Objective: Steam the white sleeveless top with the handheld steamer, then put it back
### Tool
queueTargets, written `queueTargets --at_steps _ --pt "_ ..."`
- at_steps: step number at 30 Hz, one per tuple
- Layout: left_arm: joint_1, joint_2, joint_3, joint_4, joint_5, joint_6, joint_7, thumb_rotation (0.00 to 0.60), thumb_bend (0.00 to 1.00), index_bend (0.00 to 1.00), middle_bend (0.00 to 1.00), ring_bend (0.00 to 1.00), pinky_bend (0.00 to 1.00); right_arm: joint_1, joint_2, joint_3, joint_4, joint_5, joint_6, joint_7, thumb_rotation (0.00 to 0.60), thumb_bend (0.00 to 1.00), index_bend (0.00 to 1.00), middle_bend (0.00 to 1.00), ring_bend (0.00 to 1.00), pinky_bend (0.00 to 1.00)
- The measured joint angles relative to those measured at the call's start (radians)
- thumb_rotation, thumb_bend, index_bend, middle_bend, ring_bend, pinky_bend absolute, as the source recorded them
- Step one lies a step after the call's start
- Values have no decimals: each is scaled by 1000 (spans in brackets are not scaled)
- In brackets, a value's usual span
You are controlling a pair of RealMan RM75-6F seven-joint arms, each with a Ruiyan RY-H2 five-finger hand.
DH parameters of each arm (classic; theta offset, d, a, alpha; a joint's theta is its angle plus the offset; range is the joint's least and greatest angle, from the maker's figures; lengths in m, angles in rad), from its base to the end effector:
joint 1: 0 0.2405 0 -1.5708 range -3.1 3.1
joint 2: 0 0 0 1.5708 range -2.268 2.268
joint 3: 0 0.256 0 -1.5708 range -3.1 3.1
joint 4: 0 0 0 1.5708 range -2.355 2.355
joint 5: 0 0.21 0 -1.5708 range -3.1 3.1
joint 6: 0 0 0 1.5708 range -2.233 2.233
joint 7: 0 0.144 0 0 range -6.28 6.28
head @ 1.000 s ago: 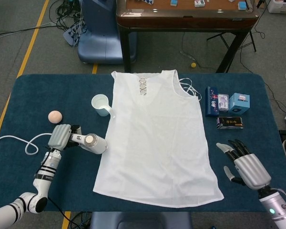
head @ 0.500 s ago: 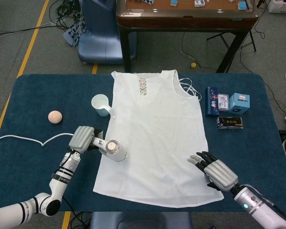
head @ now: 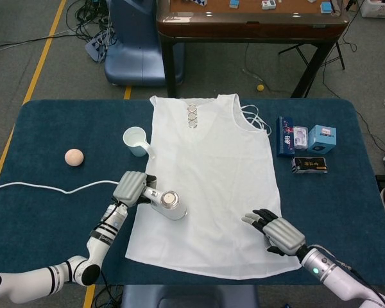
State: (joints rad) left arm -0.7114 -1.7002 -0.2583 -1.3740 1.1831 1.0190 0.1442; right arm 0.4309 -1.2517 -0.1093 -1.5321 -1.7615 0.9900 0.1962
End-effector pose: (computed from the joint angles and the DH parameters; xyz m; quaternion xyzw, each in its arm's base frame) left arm -0.1288 0.3472 -0.0366 -0.6689 -0.4427 -0.4614 0.3791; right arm -0.2607 -0.2144 0.0315 0.8000 -0.4310 0.3086 0.2813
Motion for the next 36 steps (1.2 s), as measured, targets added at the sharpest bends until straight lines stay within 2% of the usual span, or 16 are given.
queueTargets --at_steps 5,15,26,36 --pt "-17 -46 7 44 9 2 7 600 202 937 874 744 739 24 -41 -7 40 4 -17 29 600 1000 0 101 29 51" --pt "-35 -113 54 95 67 7 15 600 202 937 873 743 740 59 -119 -29 113 14 -43 63 600 1000 0 102 29 51" --pt "-54 -173 77 185 105 -5 8 600 202 937 872 740 740 67 -138 -58 128 22 -38 58 600 1000 0 102 28 51" --pt "-73 -207 74 322 147 3 -31 600 201 937 872 739 740 68 -137 -72 124 33 -25 53 600 1000 0 101 29 51"
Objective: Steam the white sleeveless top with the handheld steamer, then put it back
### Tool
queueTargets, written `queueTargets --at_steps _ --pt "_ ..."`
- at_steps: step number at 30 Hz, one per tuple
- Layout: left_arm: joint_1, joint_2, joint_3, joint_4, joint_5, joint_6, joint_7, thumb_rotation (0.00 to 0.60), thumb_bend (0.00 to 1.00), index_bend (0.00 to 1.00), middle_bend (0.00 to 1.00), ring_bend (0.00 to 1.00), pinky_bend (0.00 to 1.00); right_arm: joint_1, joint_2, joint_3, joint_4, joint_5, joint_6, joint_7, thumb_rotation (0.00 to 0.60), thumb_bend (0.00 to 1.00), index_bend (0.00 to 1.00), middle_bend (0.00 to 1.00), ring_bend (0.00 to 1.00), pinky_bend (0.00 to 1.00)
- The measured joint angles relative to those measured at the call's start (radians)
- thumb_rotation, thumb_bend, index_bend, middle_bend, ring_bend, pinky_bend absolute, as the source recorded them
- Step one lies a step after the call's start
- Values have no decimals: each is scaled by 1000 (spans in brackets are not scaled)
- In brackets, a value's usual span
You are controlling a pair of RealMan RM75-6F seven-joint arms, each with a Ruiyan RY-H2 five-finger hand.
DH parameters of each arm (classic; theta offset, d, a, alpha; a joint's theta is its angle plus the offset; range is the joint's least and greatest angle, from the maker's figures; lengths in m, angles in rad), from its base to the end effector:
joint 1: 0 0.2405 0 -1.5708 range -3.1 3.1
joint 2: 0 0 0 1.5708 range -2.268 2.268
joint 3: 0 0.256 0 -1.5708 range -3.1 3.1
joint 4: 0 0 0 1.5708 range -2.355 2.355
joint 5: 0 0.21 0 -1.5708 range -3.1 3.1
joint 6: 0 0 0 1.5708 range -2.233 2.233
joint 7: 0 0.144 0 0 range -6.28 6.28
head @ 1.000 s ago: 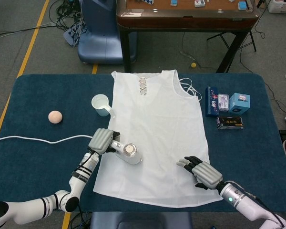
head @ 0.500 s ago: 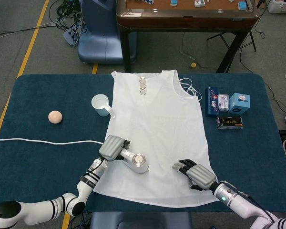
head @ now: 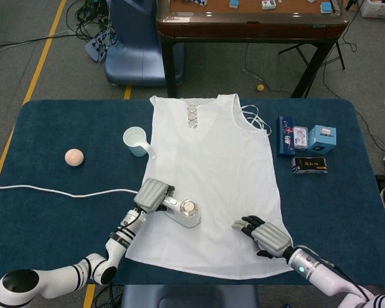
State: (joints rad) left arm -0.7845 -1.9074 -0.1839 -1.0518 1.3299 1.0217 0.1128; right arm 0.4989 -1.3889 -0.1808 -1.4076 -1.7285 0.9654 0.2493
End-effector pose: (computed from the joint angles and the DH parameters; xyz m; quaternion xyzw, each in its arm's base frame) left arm -0.1211 0.3468 -0.0949 -0.7311 -0.3596 -0.4415 0.3757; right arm -0.2650 -0.2158 -0.0102 0.8101 -0.4477 0.2885 0.2450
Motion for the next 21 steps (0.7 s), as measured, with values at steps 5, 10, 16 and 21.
queueTargets --at_steps 5,10,16,21 --pt "-13 -16 3 90 39 20 -31 600 201 937 871 737 740 1 1 -3 -2 4 5 -3 600 1000 0 101 29 51" --pt "-29 -35 5 188 72 38 -74 600 201 937 871 736 740 3 -1 -6 -2 10 6 -5 600 1000 0 102 28 51" --pt "-56 -60 -17 277 75 34 -140 600 201 937 870 736 740 5 0 -7 -5 16 9 -7 600 1000 0 101 29 51" --pt "-62 -58 -35 285 47 3 -164 600 201 936 869 735 740 5 1 -8 -7 19 13 -9 600 1000 0 101 28 51"
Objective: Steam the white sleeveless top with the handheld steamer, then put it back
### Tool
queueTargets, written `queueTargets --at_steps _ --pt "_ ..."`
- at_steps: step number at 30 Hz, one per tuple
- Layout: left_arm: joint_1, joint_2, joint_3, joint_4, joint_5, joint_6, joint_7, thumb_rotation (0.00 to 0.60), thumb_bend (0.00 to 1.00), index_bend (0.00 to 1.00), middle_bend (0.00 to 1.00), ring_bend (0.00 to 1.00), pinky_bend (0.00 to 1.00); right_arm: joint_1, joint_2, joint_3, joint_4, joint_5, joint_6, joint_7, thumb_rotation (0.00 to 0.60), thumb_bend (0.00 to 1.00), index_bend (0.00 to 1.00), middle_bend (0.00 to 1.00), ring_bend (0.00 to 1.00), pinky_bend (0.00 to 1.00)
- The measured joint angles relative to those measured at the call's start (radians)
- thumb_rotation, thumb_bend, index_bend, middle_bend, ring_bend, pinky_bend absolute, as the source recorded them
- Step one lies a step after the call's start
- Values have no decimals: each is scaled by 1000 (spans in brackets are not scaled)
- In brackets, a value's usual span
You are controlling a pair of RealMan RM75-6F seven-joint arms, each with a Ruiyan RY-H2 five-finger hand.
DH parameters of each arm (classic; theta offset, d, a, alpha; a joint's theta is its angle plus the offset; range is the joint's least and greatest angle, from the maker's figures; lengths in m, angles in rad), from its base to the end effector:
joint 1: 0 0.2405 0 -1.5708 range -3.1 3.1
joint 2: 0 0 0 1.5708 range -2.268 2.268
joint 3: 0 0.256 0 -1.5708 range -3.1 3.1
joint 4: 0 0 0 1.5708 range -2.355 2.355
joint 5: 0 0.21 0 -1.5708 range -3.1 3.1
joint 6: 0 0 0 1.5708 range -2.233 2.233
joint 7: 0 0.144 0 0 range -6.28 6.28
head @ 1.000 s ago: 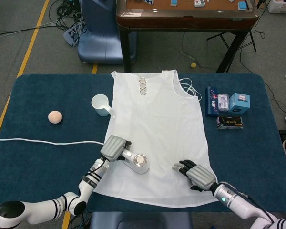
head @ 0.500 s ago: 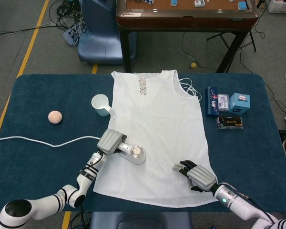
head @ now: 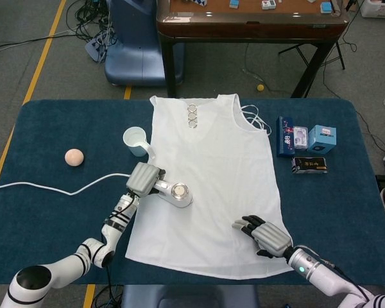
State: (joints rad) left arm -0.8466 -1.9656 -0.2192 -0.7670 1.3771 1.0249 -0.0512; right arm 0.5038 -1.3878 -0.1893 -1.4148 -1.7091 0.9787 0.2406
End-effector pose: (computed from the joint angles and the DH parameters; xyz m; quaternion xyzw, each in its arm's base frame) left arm -0.1361 0.3910 -0.0816 -0.7115 -0.3352 -0.4551 0.4174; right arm -0.2643 -0.2162 -0.0090 0.8072 -0.4491 0.2914 0.2488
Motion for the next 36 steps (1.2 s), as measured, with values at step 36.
queueTargets --at_steps 36 --pt "103 164 147 -457 79 36 238 600 201 937 866 728 740 -4 5 -24 -8 -4 18 -8 600 1000 0 101 29 51"
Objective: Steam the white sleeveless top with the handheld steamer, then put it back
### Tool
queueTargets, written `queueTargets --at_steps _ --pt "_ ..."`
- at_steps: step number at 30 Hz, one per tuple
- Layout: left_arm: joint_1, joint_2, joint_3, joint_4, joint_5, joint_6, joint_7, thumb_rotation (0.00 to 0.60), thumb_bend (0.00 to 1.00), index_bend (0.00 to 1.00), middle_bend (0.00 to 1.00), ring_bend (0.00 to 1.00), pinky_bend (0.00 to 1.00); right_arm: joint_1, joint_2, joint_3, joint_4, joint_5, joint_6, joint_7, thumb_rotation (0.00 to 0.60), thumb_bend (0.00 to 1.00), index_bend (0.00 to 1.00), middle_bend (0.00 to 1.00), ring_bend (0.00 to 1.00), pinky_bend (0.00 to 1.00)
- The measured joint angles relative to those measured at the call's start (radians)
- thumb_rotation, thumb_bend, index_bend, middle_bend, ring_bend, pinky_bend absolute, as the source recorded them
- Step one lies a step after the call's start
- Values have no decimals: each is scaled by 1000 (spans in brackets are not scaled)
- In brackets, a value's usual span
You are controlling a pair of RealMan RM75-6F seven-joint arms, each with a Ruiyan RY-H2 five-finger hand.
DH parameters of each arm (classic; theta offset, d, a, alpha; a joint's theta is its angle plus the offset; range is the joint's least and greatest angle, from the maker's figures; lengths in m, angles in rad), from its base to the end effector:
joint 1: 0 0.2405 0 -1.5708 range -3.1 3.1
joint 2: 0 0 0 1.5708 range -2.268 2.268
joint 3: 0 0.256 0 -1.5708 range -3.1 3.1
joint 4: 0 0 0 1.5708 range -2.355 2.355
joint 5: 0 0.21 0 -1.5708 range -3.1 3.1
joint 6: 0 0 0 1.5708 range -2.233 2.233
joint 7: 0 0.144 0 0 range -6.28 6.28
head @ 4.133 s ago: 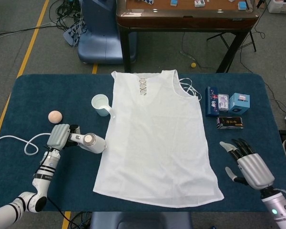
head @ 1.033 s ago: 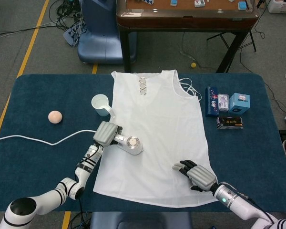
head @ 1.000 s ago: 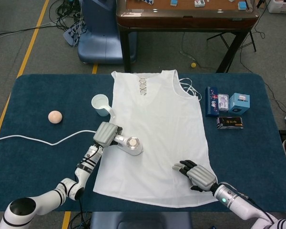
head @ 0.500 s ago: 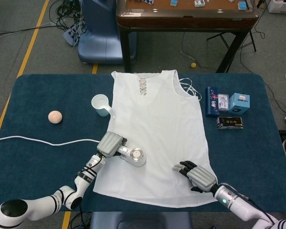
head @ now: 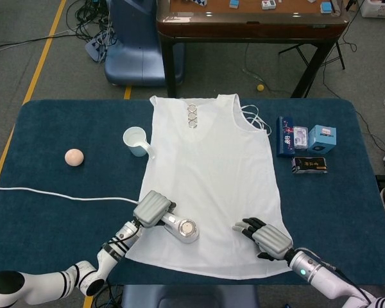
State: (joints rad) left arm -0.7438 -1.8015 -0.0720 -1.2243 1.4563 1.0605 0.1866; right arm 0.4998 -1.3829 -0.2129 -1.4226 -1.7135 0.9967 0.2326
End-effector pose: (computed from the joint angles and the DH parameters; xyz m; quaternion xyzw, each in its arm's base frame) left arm -0.1224 0.3071 -0.0854 -0.7876 -0.2926 -0.4288 0.3320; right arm -0.2660 -0.2093 -0.0079 0.8097 -0.4478 0.2890 0.2456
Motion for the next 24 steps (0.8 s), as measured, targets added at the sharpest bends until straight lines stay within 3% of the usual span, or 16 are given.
queueTargets --at_steps 8,24 --pt "-3 -9 -18 65 -14 -14 -16 600 201 936 865 727 739 0 1 0 -1 3 0 -1 600 1000 0 101 29 51" --pt "-25 -62 -62 337 -8 3 -155 600 201 937 865 727 739 2 4 5 -13 13 -7 -16 600 1000 0 102 29 51"
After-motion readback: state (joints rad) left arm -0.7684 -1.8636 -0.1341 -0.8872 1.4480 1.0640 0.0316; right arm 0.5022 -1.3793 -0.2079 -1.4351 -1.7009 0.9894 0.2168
